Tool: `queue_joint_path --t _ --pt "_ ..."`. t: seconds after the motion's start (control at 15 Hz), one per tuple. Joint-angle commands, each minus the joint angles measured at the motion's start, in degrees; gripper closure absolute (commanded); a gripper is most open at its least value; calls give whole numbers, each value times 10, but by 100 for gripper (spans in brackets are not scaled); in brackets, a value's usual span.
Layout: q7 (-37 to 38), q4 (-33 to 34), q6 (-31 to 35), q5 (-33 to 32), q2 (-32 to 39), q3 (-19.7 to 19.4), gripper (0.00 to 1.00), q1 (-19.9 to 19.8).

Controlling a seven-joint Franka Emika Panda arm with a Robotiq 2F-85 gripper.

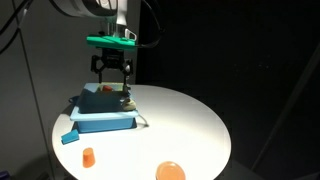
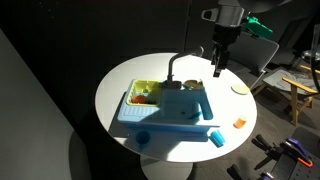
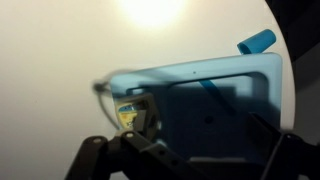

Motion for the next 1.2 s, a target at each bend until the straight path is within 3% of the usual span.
queue_joint_path --t 0.0,0.4,1.13 --pt "-12 21 2 -17 23 14 0 0" --pt "12 -32 9 -15 1 37 0 9" --pt "27 -69 4 -30 -6 72 0 39"
